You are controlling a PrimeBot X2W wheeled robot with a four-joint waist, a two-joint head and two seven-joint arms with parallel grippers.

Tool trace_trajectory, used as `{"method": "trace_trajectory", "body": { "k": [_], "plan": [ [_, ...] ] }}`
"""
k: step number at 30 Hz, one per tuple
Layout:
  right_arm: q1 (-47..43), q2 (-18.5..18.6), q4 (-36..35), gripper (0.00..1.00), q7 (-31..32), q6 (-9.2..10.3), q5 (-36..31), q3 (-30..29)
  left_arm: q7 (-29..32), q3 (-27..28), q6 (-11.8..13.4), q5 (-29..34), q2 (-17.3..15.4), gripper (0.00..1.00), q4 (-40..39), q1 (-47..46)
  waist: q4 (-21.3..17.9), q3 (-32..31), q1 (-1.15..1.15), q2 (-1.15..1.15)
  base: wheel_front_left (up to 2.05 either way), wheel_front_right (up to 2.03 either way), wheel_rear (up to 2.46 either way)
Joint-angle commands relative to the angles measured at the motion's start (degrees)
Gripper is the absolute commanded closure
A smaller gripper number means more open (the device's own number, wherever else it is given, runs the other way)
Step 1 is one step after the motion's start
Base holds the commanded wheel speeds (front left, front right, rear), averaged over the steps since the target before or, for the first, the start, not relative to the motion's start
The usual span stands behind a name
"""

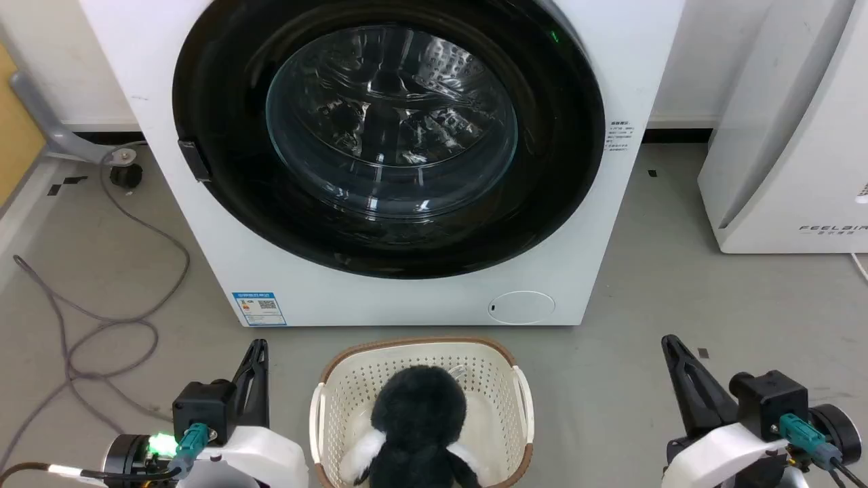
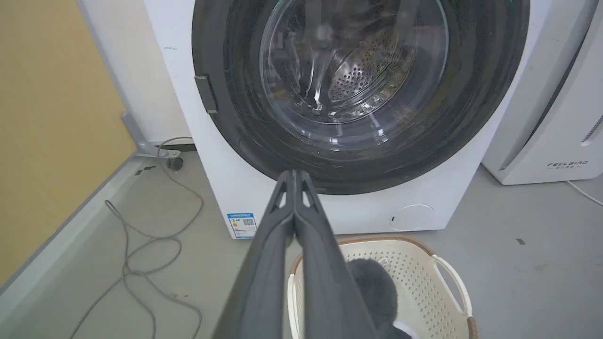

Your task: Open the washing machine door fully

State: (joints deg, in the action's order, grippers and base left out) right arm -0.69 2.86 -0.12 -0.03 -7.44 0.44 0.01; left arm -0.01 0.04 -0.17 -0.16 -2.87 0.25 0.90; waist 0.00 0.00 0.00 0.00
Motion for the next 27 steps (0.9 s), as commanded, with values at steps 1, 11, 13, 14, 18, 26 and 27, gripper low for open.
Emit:
{"method": "trace_trajectory", "body": {
  "k": [1, 11, 13, 14, 18, 26, 27],
  "plan": [
    [0.7, 0.0, 0.1, 1.0, 0.0, -0.05, -0.4, 0.0, 0.0, 0.0, 0.2, 0.2, 0.0, 1.0, -0.2, -0.9, 0.0, 0.0, 0.0, 0.0, 0.0, 0.0, 0.0],
    [0.7, 0.0, 0.1, 1.0, 0.0, -0.05, -0.4, 0.0, 0.0, 0.0, 0.2, 0.2, 0.0, 1.0, -0.2, -0.9, 0.0, 0.0, 0.0, 0.0, 0.0, 0.0, 0.0],
    [0.7, 0.0, 0.1, 1.0, 0.0, -0.05, -0.4, 0.0, 0.0, 0.0, 0.2, 0.2, 0.0, 1.0, -0.2, -0.9, 0.0, 0.0, 0.0, 0.0, 0.0, 0.0, 0.0],
    [0.7, 0.0, 0.1, 1.0, 0.0, -0.05, -0.4, 0.0, 0.0, 0.0, 0.2, 0.2, 0.0, 1.0, -0.2, -0.9, 0.0, 0.0, 0.0, 0.0, 0.0, 0.0, 0.0],
    [0.7, 0.0, 0.1, 1.0, 0.0, -0.05, -0.4, 0.0, 0.0, 0.0, 0.2, 0.2, 0.0, 1.0, -0.2, -0.9, 0.0, 0.0, 0.0, 0.0, 0.0, 0.0, 0.0],
    [0.0, 0.0, 0.0, 0.0, 0.0, 0.0, 0.0, 0.0, 0.0, 0.0, 0.0, 0.0, 0.0, 0.0, 0.0, 0.0, 0.0, 0.0, 0.0, 0.0, 0.0, 0.0, 0.0],
    [0.0, 0.0, 0.0, 0.0, 0.0, 0.0, 0.0, 0.0, 0.0, 0.1, 0.0, 0.0, 0.0, 0.0, 0.0, 0.0, 0.0, 0.0, 0.0, 0.0, 0.0, 0.0, 0.0]
  ]
}}
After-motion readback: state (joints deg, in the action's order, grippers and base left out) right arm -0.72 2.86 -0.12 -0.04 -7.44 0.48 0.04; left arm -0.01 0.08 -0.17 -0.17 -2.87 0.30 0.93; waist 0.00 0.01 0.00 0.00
